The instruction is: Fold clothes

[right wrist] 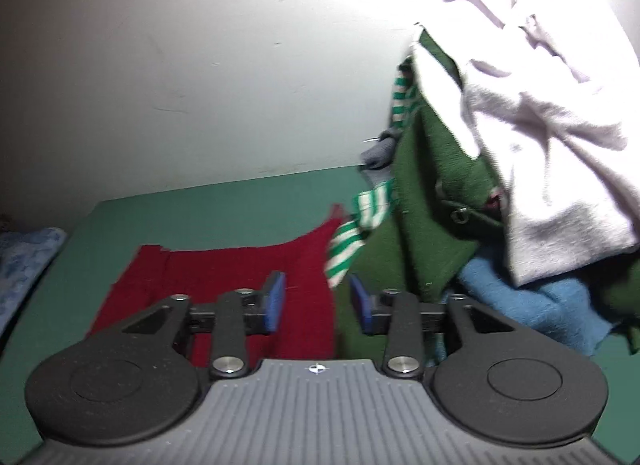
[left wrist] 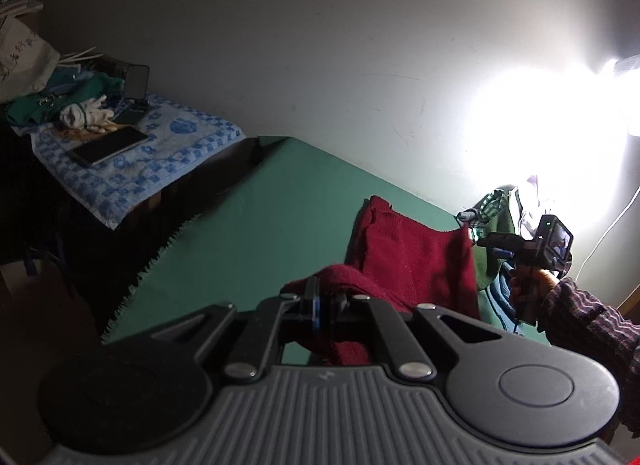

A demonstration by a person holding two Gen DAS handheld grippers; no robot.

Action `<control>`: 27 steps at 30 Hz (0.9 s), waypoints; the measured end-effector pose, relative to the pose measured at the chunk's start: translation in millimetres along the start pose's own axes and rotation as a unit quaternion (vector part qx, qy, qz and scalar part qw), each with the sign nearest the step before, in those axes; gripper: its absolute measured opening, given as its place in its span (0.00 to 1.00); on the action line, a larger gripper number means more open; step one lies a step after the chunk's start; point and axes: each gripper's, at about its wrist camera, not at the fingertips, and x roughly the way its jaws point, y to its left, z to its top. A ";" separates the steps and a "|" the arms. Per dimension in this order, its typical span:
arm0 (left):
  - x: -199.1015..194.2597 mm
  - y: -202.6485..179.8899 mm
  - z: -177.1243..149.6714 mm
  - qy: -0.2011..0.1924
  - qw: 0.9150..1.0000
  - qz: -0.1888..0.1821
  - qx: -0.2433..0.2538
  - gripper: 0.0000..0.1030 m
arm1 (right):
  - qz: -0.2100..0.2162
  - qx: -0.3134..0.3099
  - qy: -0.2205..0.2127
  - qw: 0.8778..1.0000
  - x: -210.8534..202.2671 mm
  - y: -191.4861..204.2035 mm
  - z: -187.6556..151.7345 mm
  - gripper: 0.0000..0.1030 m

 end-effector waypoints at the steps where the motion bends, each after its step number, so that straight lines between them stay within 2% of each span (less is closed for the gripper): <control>1: 1.2 -2.3 -0.7 0.000 1.000 -0.002 0.002 0.01 | 0.000 -0.004 0.009 1.000 6.4 -2.4 -1.5 0.50; 4: 4.2 -3.7 -2.0 0.006 1.000 -0.007 0.003 0.01 | 0.016 0.031 0.023 0.999 17.9 -11.8 -5.4 0.48; 7: -0.1 4.9 -0.9 0.006 1.000 0.002 -0.005 0.01 | 0.049 0.068 0.025 0.996 22.2 -14.3 -8.8 0.48; 12: -11.6 18.9 6.6 -0.009 1.000 0.012 -0.018 0.01 | 0.064 0.017 0.001 0.998 26.7 11.8 -13.9 0.44; 15: -7.4 15.9 7.3 -0.006 1.000 0.010 -0.016 0.02 | 0.069 -0.024 0.005 0.997 33.4 27.7 -17.3 0.34; 18: -0.2 13.0 4.4 0.001 1.000 0.007 -0.017 0.02 | 0.052 -0.073 0.009 0.996 45.4 42.7 -25.0 0.31; 21: 4.6 13.7 2.8 0.005 1.000 0.004 -0.022 0.01 | 0.012 -0.098 0.023 0.995 62.8 45.6 -33.1 0.27; 24: 7.6 13.3 2.5 0.007 1.000 0.009 -0.019 0.01 | -0.002 -0.111 0.015 0.994 67.8 42.4 -36.8 0.18; 25: 8.3 13.9 2.8 0.007 1.000 0.009 -0.021 0.01 | -0.004 -0.112 0.014 0.994 67.7 42.0 -36.0 0.08; 27: 8.6 14.9 4.2 0.006 1.000 0.009 -0.023 0.01 | 0.008 -0.091 0.010 0.996 66.3 38.6 -31.0 0.05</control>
